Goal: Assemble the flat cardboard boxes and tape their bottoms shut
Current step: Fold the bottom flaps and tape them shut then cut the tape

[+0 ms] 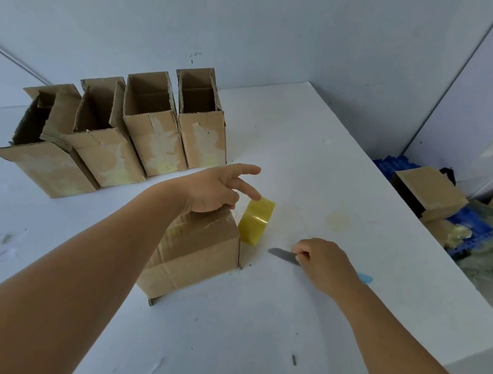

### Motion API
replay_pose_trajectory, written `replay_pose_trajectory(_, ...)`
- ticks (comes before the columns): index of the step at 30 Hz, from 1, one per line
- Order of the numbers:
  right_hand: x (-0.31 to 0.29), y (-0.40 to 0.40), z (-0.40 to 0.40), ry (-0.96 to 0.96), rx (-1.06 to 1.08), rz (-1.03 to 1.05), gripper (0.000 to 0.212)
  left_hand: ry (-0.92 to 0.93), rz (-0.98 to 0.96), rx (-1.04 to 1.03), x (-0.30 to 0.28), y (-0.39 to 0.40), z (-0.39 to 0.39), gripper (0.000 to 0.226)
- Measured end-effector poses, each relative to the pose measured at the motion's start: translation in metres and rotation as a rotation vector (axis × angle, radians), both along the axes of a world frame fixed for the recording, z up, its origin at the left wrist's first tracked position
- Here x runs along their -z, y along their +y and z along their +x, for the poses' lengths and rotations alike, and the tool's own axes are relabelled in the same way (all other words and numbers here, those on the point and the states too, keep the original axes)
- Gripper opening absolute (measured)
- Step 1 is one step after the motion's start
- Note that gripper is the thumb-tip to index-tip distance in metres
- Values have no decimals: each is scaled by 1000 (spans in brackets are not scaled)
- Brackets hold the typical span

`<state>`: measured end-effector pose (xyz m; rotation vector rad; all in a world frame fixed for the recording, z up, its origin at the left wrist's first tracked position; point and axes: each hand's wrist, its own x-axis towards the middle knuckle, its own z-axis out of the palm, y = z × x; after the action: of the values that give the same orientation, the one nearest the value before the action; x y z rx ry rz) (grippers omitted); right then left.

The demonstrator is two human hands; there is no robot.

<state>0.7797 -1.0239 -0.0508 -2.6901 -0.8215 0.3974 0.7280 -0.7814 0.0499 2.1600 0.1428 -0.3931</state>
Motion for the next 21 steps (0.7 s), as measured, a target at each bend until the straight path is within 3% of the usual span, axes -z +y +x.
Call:
replay_pose_trajectory(5,-59,-3,-14,126,72,409,28,-7,24,1,0,-1,0,69)
replay_pose_trajectory(7,-79,4,-20,67,41,456,33,-14,43,2,0,-1,1,71)
replay_pose_trajectory(15,-113,45,-35,-333,-140,99,35,-35,85,-6,-2,-4,1,74)
replay_pose_trajectory(21,-116,64,-37,-355,-185,-53,32,1,110,-2,0,-7,2,76)
